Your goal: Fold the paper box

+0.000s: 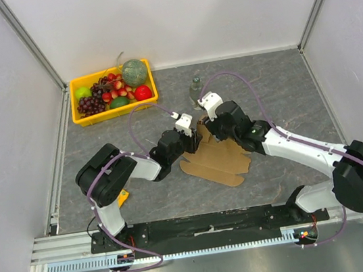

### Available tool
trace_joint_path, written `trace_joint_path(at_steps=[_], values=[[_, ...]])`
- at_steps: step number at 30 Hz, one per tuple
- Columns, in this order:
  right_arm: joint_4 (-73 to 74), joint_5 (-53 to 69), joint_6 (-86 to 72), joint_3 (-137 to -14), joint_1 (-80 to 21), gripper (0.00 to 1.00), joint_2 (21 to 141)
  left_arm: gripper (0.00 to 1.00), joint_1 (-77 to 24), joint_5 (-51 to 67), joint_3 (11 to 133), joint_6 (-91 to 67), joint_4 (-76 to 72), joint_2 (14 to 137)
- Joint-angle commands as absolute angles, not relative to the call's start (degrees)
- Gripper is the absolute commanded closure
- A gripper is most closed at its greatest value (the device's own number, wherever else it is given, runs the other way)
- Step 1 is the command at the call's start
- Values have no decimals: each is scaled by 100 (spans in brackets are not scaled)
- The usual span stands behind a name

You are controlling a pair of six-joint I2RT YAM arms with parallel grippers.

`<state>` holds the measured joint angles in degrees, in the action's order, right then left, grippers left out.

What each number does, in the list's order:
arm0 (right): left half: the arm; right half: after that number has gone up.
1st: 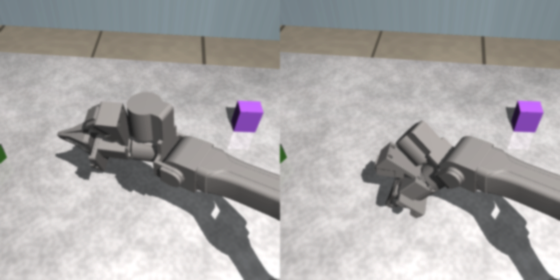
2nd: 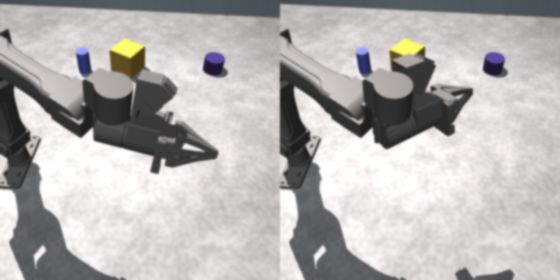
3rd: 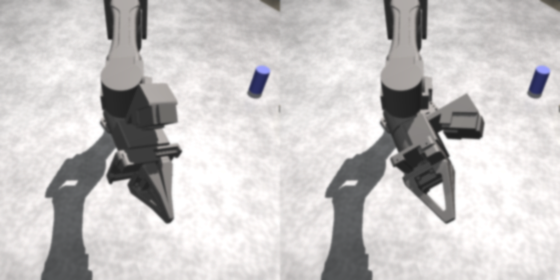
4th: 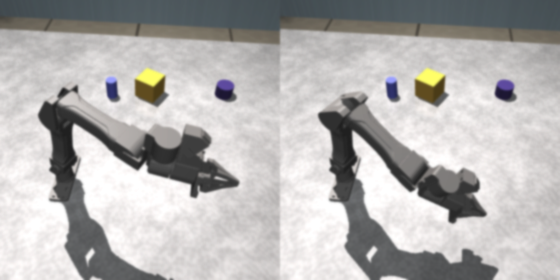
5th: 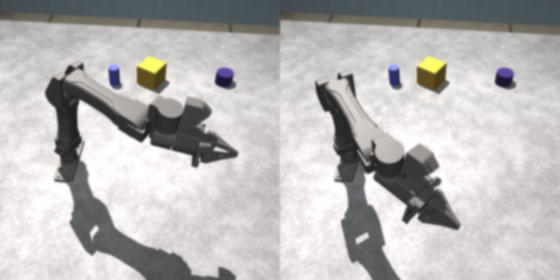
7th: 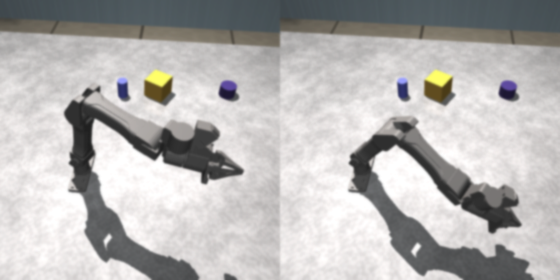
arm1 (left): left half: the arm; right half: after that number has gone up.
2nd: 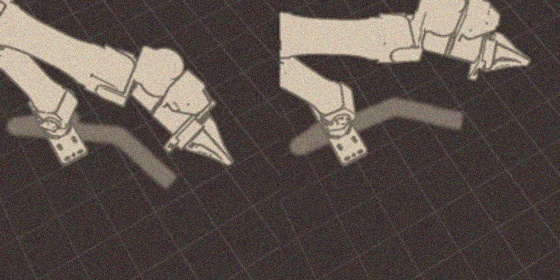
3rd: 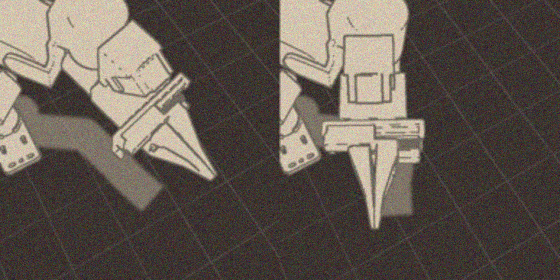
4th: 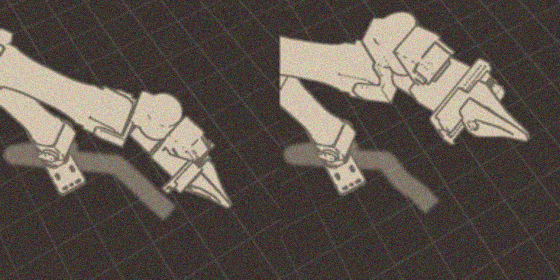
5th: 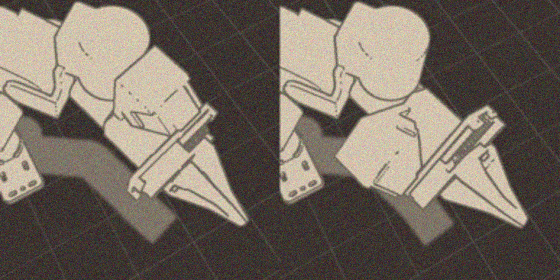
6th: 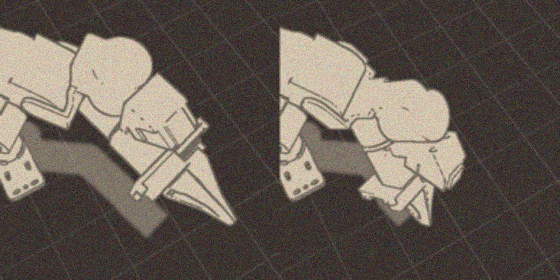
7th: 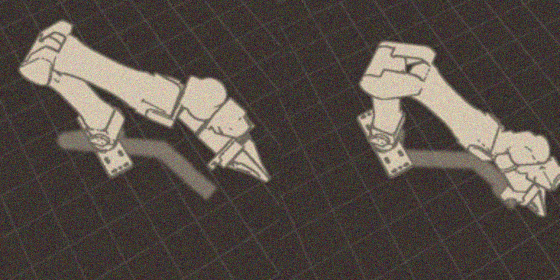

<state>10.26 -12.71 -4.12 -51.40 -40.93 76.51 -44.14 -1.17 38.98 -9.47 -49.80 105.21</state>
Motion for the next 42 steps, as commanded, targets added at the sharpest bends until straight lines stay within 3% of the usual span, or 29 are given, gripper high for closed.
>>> trace_joint_path(at_steps=[1,6,12,28,42], values=[[782,-1845,-396,-5423,-3991,46,7471,60,-4438,-35,3999,-782,-5221,10468],[624,-2056,-536,-5440,-3789,43,7471,60,-4438,-26,4034,-765,-5212,10468],[545,-2417,-1089,-5651,-3516,47,7909,60,-4438,-26,4087,-756,-5203,10512],[272,-1433,-1064,-6108,-3076,51,9395,59,-4438,176,4280,-686,-5185,10679],[202,-703,-984,-5555,-3076,55,8992,58,-4447,396,4482,-686,-5150,10960]])
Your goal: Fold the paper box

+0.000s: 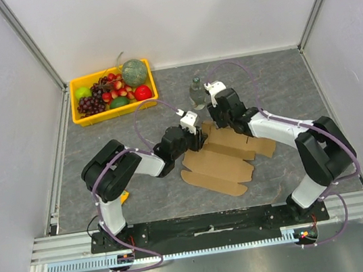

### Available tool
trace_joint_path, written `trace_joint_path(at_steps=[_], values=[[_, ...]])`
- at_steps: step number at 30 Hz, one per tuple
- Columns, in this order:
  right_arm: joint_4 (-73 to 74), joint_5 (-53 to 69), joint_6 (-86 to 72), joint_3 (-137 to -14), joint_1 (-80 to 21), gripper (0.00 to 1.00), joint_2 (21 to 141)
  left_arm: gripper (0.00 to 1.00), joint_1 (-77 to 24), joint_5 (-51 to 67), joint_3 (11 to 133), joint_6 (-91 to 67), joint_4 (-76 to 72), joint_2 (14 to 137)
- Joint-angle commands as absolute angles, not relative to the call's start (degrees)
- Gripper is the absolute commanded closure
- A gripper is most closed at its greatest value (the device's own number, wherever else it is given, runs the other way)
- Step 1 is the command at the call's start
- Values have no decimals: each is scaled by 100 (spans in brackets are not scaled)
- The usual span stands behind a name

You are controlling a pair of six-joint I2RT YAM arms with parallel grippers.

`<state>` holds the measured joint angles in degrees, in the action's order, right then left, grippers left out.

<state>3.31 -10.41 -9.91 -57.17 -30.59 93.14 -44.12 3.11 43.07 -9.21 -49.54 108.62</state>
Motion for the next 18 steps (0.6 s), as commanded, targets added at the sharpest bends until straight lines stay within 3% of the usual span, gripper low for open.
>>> trace_joint_path(at_steps=[1,9,18], values=[[211,-668,-984,-5511,-3076,55,8948,58,-4439,396,4482,-686,-5142,10969],[211,-282,-1107,-5317,-3076,57,8702,63,-4438,404,4553,-721,-5001,11030],[299,139,-1248,-5265,-3102,59,8333,98,-4447,360,4430,-756,-4957,10969]])
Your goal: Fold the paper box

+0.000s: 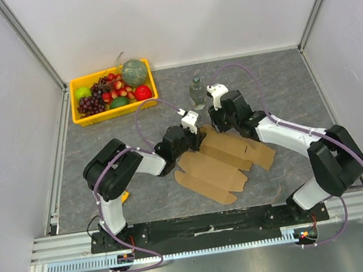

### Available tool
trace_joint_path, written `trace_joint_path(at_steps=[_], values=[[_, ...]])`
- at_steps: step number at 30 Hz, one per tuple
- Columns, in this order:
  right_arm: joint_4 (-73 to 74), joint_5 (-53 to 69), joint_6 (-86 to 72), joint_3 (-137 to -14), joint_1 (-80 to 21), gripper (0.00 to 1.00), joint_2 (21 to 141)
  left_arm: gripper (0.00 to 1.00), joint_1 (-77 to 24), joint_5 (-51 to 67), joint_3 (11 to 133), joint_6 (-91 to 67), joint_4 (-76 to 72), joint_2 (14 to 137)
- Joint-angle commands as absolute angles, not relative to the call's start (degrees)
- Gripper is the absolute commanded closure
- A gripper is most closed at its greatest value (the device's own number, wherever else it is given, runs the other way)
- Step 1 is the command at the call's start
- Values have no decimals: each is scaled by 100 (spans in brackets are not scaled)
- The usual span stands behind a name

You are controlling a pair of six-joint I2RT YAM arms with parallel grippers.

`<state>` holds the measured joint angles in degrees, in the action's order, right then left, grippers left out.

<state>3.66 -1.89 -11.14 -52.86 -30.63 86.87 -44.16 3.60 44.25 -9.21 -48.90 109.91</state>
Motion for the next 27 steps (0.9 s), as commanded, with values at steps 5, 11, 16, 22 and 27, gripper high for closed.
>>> trace_joint_path(at_steps=[5,11,16,22,27], values=[[536,237,-1266,-5282,-3260,59,8122,98,-4544,176,4324,-659,-5010,10898],[615,176,-1309,-5089,-3428,60,7954,98,-4676,-202,3982,-694,-5562,10907],[282,-596,-1476,-4878,-3428,60,7594,98,-4702,-316,3455,-817,-6493,10907],[237,-1169,-1845,-5141,-3437,64,7813,98,-4702,-255,2787,-888,-8039,10986],[-104,-932,-2004,-5186,-3437,73,7867,98,-4720,-360,2435,-1037,-8972,11188]])
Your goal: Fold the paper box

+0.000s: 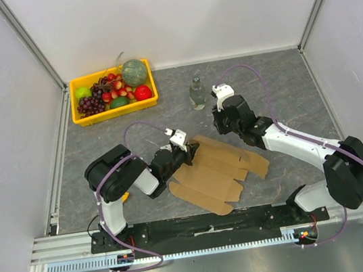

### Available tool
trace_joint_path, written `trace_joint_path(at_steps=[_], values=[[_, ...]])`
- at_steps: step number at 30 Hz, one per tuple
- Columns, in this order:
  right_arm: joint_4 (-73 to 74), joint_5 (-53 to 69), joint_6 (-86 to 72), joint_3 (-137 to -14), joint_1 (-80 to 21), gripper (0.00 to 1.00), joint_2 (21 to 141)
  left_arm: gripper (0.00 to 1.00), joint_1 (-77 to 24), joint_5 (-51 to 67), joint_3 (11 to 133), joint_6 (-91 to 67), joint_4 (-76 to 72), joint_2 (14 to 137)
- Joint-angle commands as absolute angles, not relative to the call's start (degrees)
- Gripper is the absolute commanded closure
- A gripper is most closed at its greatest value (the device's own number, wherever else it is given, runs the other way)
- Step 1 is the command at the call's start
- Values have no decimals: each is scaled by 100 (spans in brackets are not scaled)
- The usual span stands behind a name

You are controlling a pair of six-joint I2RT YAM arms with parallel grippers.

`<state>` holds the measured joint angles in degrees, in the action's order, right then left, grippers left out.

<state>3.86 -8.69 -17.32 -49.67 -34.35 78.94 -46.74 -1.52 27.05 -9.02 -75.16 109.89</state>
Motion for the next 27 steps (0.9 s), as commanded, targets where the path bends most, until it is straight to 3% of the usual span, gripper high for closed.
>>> trace_joint_path(at_steps=[1,10,18,27], values=[[-158,-888,-2004,-5177,-3437,73,7823,98,-4702,-369,2382,-1055,-9139,11223],[-35,-580,-1749,-5256,-3472,72,7884,96,-4913,-369,2408,-906,-9536,11417],[-132,-79,-1670,-5010,-3691,83,8016,96,-5264,-562,2505,-624,-9536,11557],[-97,-18,-1661,-4632,-4051,83,7884,84,-5344,-764,2443,-650,-9536,11637]])
